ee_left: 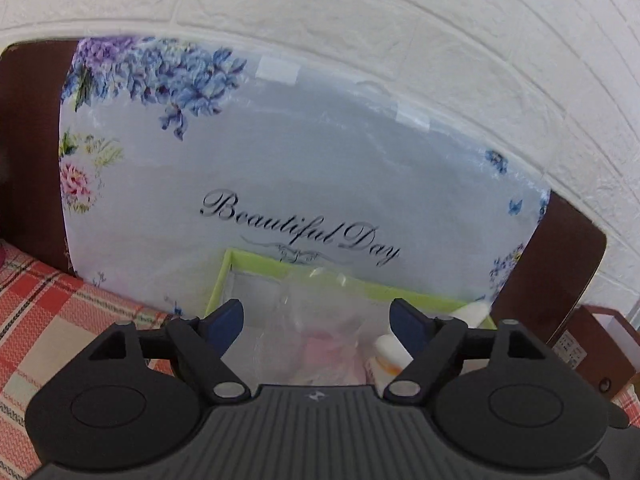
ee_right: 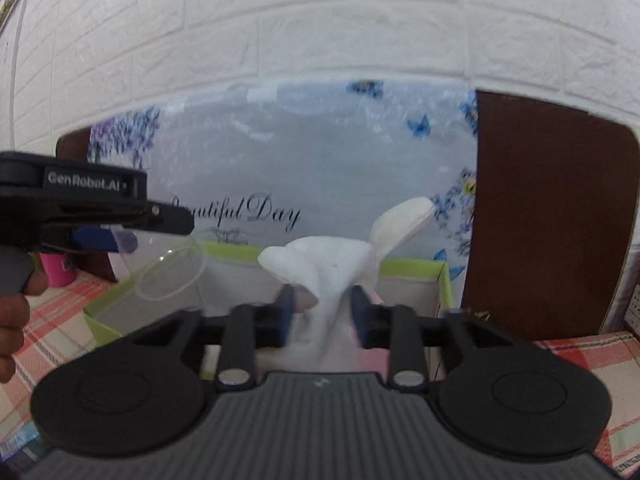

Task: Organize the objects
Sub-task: 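Lift the glove and cup into the green box and release both, then reach the right tool to the steel wool while the left tool reaches the toothbrush box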

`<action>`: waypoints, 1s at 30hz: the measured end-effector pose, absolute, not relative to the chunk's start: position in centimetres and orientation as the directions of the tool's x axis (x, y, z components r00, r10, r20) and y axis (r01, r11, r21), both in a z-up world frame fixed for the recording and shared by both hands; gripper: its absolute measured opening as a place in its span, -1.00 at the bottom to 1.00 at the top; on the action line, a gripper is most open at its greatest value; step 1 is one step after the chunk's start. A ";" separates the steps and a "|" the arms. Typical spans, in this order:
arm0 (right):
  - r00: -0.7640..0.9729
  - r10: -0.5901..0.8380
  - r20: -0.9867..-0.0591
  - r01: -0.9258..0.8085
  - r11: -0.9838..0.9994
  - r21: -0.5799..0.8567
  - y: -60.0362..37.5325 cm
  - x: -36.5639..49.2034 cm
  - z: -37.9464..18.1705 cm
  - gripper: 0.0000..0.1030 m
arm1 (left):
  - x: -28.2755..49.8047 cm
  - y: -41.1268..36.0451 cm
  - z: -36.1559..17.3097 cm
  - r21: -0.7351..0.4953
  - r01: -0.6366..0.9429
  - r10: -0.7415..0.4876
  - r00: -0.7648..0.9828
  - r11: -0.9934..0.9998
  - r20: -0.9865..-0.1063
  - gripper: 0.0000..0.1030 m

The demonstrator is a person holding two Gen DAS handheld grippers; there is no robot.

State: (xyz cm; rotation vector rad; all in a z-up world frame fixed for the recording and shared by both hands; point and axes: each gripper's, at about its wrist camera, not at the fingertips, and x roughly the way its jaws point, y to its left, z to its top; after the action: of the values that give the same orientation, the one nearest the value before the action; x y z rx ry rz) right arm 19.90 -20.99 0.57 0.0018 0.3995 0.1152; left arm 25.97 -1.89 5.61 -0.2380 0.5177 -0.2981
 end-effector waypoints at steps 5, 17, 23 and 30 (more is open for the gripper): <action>0.927 0.094 -0.364 -0.103 0.995 -0.005 -21.0 17.8 -0.4 0.82 | 24.0 -1.5 5.1 -0.283 0.248 -0.357 0.819 0.926 -0.450 0.62; 0.956 0.106 -0.273 -0.092 0.994 0.065 -22.1 10.5 4.7 1.00 | 15.8 -2.6 10.1 -0.263 0.226 -0.331 0.806 0.938 -0.491 0.62; 0.965 0.127 -0.230 -0.099 0.986 0.131 -23.0 5.4 6.4 1.00 | 11.3 -2.6 9.2 -0.257 0.201 -0.311 0.790 0.945 -0.528 0.62; 0.965 0.112 -0.238 -0.073 0.983 0.167 -23.8 -0.1 5.3 1.00 | 6.7 -0.4 5.5 -0.290 0.143 -0.293 0.757 0.946 -0.583 0.62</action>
State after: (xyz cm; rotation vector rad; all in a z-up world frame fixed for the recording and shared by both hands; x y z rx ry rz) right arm -0.15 -23.85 5.25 0.1576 0.2494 0.0941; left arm 6.74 -0.45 5.51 -0.2342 0.6716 -0.2401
